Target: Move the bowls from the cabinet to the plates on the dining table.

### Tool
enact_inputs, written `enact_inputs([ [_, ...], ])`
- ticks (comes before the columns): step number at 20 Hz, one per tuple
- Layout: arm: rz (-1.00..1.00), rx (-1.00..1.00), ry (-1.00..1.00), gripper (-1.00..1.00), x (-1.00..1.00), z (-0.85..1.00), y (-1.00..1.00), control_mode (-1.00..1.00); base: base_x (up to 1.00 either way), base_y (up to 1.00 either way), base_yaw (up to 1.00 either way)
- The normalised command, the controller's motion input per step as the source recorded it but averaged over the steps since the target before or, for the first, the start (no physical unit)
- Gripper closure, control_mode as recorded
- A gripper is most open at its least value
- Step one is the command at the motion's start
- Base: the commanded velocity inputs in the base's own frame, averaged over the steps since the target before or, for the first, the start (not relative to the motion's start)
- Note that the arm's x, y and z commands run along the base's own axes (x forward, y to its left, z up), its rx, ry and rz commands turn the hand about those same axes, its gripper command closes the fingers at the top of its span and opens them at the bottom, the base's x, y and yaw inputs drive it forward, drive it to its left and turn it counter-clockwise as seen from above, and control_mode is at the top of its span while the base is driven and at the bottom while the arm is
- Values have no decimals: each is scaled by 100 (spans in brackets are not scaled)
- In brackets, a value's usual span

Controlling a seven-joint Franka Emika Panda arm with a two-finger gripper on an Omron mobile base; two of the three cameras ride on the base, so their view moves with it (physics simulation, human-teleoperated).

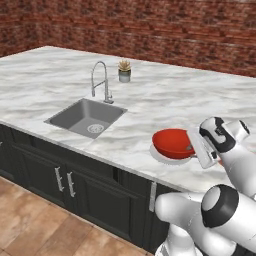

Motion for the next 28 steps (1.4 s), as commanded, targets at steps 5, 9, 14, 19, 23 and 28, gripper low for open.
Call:
enact_inputs([
  [5,1,0,2,100,15,-10,-4,-100,0,0,0],
  [9,1,0,1,100,14,-12,-4,-100,0,0,0],
  [14,1,0,0,100,14,-13,-4,-100,0,0,0],
  [19,0,0,0,100,13,-13,-5,-100,0,0,0],
  [23,0,0,0,100,13,-15,-4,-100,0,0,0],
  [28,0,0,0,100,14,-14,-3,-100,0,0,0],
])
